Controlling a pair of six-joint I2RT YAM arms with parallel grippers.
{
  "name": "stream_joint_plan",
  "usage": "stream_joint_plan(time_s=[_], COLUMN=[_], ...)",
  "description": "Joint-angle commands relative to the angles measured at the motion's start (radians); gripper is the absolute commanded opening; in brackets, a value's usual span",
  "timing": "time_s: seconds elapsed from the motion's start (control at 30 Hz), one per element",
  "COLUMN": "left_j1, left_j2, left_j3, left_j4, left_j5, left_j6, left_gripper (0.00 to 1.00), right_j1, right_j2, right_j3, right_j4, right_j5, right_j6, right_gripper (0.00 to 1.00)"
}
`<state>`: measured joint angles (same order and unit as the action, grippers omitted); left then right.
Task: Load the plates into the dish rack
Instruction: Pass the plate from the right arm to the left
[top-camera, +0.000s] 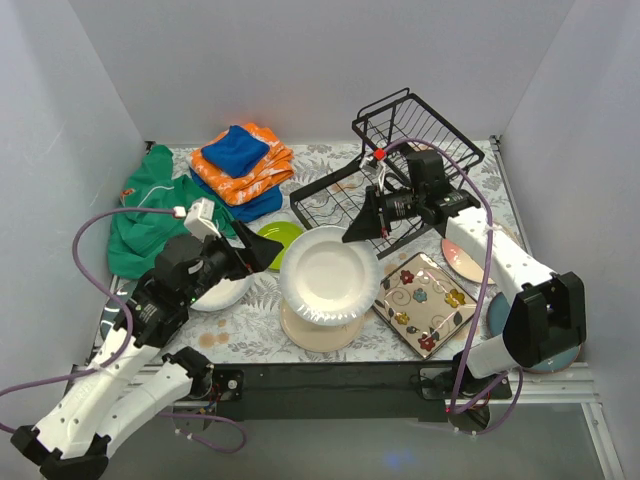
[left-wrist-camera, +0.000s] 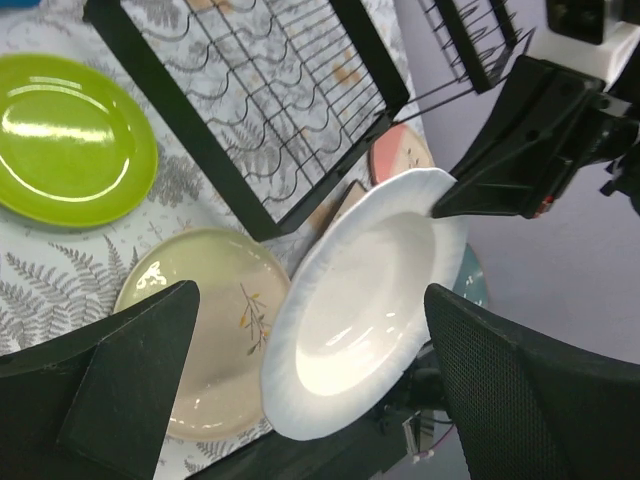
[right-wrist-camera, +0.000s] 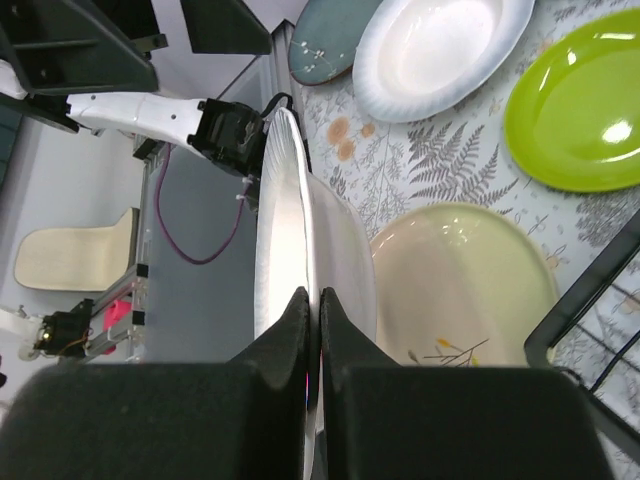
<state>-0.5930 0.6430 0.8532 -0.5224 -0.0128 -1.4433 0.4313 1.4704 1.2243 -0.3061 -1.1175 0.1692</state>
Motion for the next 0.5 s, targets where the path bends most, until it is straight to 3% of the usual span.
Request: stream_joint_plan(time_s=[0.0, 0.27, 0.47], left_j1=[-0.004, -0.004, -0.004], left_j2=[0.003, -0.118, -0.122], left_j3=[-0.046, -0.236, -0.359], left_j4=[0.010, 0.090, 0.280], left_j5=[0.100, 0.249, 0.407], left_j6=[-0.038, -0.124, -0.198], left_gripper=[0.93, 0.93, 0.93], right_j1=[-0.005, -0.019, -0.032], right_j2=[-0.074, -0.050, -0.041], right_j3=[-0.066, -0.065, -0.049], right_j4=[0.062, 0.052, 0.055], right_j5=[-0.087, -0.131, -0.146], right_j6=[0.114, 0.205, 0.234], right_gripper=[0.01, 0.01, 0.01])
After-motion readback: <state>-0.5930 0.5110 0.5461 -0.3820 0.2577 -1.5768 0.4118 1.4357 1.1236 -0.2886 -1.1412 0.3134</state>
